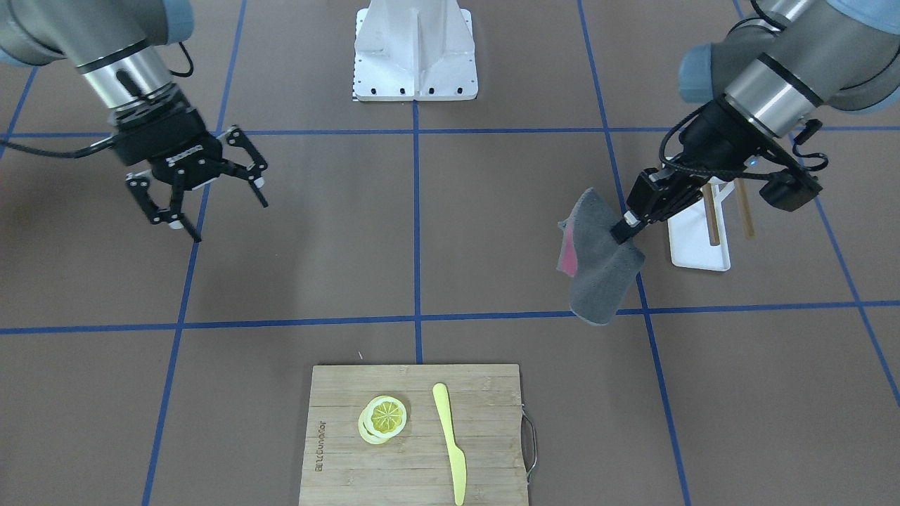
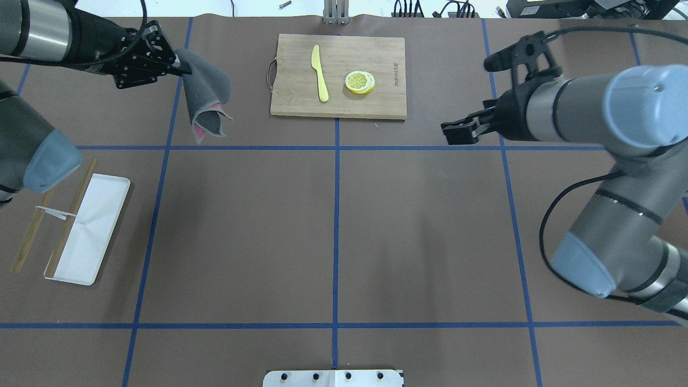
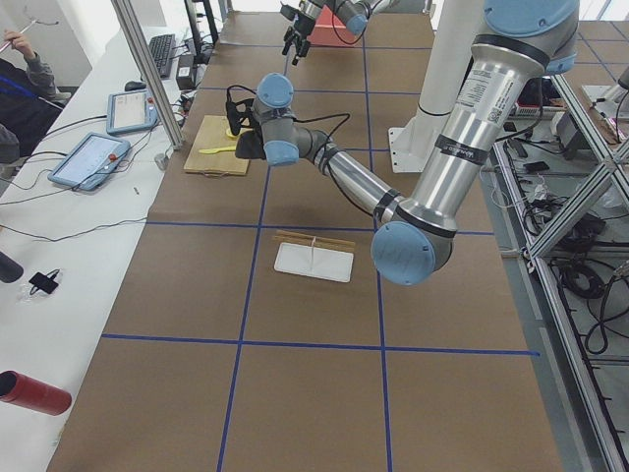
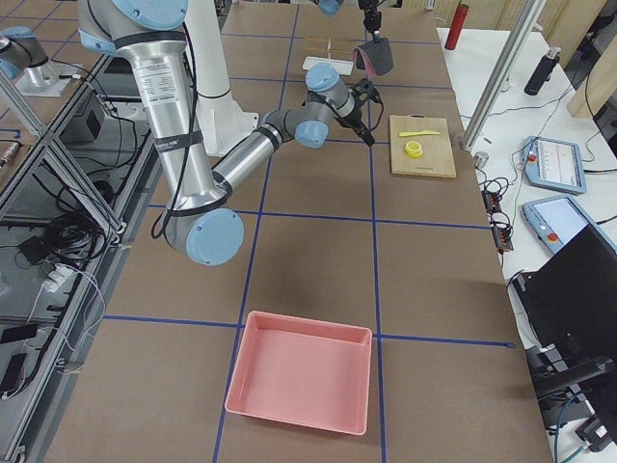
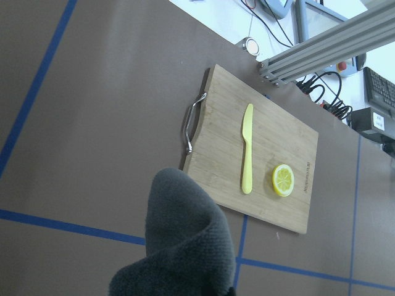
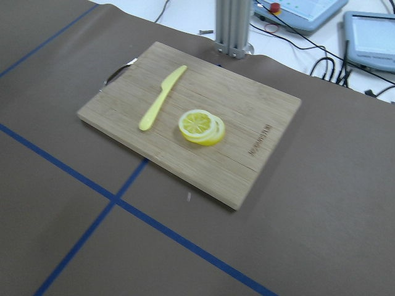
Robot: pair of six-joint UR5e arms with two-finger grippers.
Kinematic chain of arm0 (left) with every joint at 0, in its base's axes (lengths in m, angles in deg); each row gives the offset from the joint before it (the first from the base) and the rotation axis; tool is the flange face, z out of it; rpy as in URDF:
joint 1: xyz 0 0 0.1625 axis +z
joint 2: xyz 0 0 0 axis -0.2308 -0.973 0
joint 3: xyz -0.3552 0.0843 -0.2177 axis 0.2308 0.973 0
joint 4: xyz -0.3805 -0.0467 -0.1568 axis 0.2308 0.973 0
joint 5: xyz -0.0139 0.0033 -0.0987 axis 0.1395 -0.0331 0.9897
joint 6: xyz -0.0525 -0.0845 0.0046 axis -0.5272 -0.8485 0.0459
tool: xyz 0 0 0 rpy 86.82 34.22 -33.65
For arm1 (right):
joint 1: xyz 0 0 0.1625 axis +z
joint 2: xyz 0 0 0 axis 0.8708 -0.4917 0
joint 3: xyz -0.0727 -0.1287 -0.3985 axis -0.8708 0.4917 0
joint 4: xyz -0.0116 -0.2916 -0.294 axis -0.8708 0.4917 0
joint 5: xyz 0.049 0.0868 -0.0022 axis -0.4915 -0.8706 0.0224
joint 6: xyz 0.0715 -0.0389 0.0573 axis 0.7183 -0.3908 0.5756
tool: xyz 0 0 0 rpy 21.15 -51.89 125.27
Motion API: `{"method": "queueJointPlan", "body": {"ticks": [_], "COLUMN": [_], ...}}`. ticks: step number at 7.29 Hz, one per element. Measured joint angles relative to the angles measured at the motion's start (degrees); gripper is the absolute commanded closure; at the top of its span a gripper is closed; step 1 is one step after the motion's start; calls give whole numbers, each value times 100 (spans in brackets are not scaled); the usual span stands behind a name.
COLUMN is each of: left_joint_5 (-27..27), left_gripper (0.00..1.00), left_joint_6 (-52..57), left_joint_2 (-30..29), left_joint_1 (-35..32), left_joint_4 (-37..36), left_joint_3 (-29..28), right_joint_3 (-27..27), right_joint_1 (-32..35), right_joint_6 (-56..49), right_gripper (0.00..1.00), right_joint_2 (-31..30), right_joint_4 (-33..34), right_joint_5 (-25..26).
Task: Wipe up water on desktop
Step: 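Lift the gray cloth with the left gripper while the right arm moves in, then grasp the gray cloth held by the left gripper with the right gripper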
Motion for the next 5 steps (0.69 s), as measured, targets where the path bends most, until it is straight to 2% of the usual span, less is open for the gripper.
{"method": "queueJointPlan", "body": {"ticks": [3,5], "left_joint_5": [-209,-255], "left_gripper": [100,100], "left_joint_6": [-1212,-1886], "left_joint_2": [-396,-579], "left_joint_1": [384,682], "left_joint_4": [-14,-14], "left_joint_3": [248,509], "right_joint_3": [68,131], "right_joint_1": [-1583,-2122], "right_joint_6": [184,187], "right_gripper": [7,7], "right_joint_2": [526,769], "right_joint_4": [29,56], "right_joint_5": [2087,2828]}}
